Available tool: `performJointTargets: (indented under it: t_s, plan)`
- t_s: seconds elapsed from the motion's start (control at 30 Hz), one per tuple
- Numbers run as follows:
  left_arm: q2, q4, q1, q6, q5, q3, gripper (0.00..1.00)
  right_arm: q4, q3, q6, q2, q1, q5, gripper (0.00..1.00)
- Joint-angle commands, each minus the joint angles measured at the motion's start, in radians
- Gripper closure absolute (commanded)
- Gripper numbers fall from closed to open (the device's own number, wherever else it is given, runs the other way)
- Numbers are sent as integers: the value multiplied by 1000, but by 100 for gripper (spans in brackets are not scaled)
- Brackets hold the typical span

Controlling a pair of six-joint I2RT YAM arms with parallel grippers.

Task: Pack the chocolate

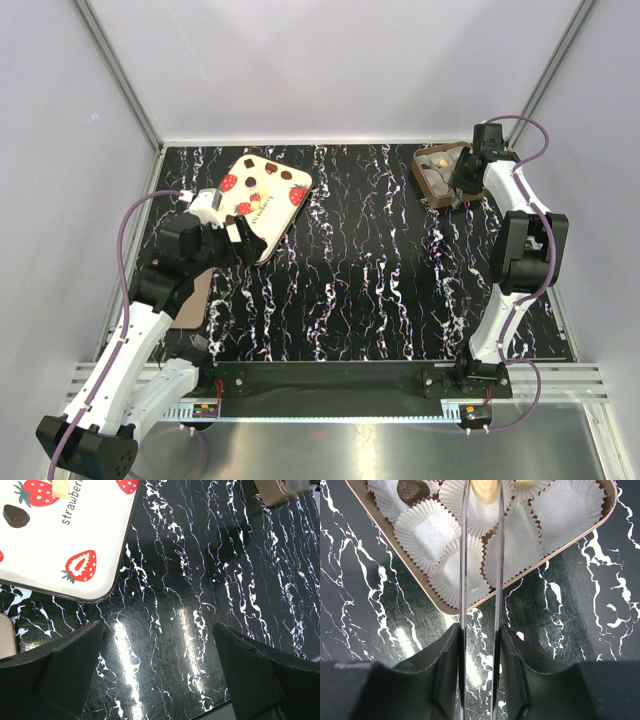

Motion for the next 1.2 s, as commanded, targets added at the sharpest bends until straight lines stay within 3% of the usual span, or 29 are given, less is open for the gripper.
performJointTargets:
  t_s: [0.0,0.67,0.9,1.03,1.17]
  plan:
    - [-3,53,6,16,-15,1,1,49,5,7,-7,0,-8,58]
    - [-27,50,6,17,-9,4,1,-48,102,19,-105,43,-28,50]
    - [-38,53,6,16,-18,8,1,32,142,25,-97,372,-67,51]
    - [-43,51,6,17,-32,13,1,83,217,37,25,574,-94,50]
    - [-50,46,6,17,-36,8,1,93,352,13,154,688,-70,50]
